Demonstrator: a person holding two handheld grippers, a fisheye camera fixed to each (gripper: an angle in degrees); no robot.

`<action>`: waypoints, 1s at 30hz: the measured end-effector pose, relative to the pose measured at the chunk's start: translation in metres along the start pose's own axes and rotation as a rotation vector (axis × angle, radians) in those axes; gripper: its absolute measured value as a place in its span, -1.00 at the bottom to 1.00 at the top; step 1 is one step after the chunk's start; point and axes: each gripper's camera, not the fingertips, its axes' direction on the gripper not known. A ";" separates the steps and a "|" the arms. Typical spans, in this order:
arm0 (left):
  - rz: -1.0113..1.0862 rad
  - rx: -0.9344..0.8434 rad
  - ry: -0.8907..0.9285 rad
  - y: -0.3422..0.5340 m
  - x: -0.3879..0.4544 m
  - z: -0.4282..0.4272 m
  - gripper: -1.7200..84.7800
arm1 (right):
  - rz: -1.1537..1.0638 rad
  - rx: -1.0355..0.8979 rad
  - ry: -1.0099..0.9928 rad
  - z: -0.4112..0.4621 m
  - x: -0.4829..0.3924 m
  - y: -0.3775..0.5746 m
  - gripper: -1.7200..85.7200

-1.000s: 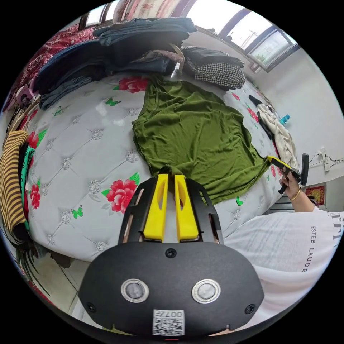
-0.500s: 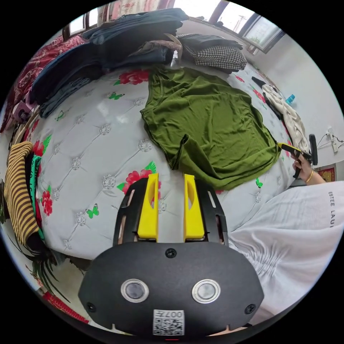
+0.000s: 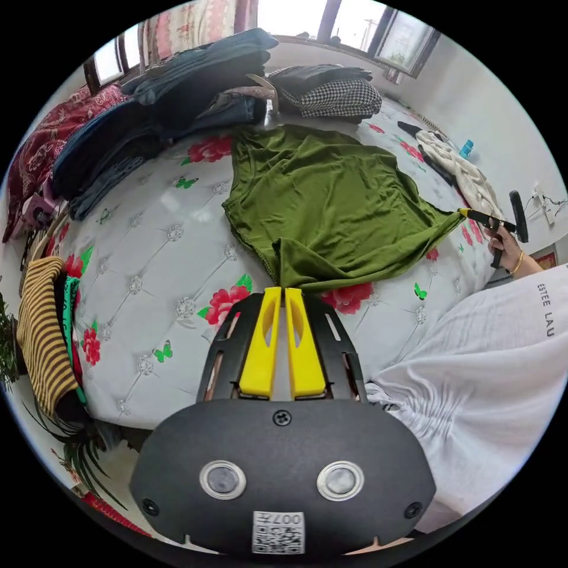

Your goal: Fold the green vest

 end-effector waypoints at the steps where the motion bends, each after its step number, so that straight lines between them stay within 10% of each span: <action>1: -0.049 -0.007 0.066 0.011 -0.008 -0.010 -0.97 | -0.004 0.004 -0.014 -0.005 0.001 0.006 -0.96; 7: -0.312 0.029 0.190 0.068 -0.044 -0.046 -0.87 | -0.116 0.000 -0.052 -0.027 -0.008 0.041 -0.96; 17: -0.180 -0.105 0.168 0.063 -0.007 -0.011 -0.71 | -0.111 -0.066 -0.067 0.001 -0.004 0.089 -0.97; 23: -0.076 -0.161 0.100 0.048 0.016 -0.030 -0.97 | -0.151 -0.036 -0.041 -0.013 -0.005 0.098 -0.97; 30: -0.272 0.456 0.634 0.131 -0.069 -0.236 -0.98 | -0.139 0.304 -0.310 -0.152 0.000 0.121 -0.97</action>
